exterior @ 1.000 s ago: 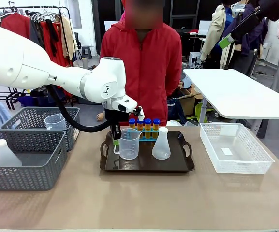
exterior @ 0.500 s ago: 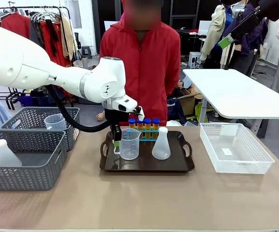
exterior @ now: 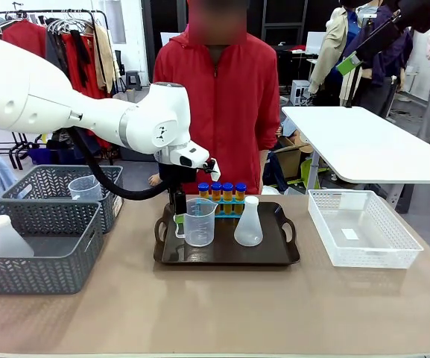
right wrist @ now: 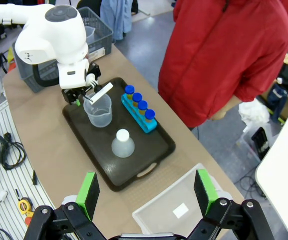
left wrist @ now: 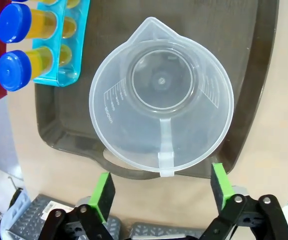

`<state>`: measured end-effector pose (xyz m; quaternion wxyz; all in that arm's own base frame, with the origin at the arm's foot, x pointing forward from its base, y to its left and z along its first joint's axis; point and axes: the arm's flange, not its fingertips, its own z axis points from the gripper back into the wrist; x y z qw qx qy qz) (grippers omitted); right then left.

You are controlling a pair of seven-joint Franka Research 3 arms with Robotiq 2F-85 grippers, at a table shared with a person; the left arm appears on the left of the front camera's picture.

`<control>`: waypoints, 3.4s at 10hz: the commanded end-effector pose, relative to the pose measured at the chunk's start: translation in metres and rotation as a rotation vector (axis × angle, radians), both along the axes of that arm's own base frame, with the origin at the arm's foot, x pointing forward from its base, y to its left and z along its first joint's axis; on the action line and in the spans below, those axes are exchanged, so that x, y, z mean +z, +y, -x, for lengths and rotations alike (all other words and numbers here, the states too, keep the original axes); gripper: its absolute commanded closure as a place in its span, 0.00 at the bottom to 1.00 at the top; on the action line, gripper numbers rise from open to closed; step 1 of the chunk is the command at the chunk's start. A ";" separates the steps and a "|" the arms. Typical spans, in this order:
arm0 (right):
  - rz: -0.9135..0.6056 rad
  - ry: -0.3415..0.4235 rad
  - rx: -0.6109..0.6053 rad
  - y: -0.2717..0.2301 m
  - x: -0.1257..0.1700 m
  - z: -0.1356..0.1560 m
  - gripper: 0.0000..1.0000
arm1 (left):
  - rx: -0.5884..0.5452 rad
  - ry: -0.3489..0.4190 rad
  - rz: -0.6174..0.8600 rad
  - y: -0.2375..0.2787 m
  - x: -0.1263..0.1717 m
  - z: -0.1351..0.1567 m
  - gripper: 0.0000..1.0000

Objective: Prepare the laboratory tools.
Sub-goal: Pick up one Large Measuring Cup and place it on the Handle tray.

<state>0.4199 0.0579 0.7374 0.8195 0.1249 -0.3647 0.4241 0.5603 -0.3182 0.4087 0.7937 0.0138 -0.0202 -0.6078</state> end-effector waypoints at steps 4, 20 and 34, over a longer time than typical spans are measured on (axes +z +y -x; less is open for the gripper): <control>-0.001 -0.003 0.004 0.000 0.001 0.001 0.00 | -0.006 0.033 0.047 0.009 0.012 0.006 0.00; -0.001 -0.003 0.004 0.000 0.001 0.001 0.00 | -0.088 0.083 0.253 0.051 0.136 0.007 0.00; -0.001 -0.003 0.004 0.000 0.001 0.001 0.00 | -0.066 -0.141 0.498 0.147 0.271 0.009 0.00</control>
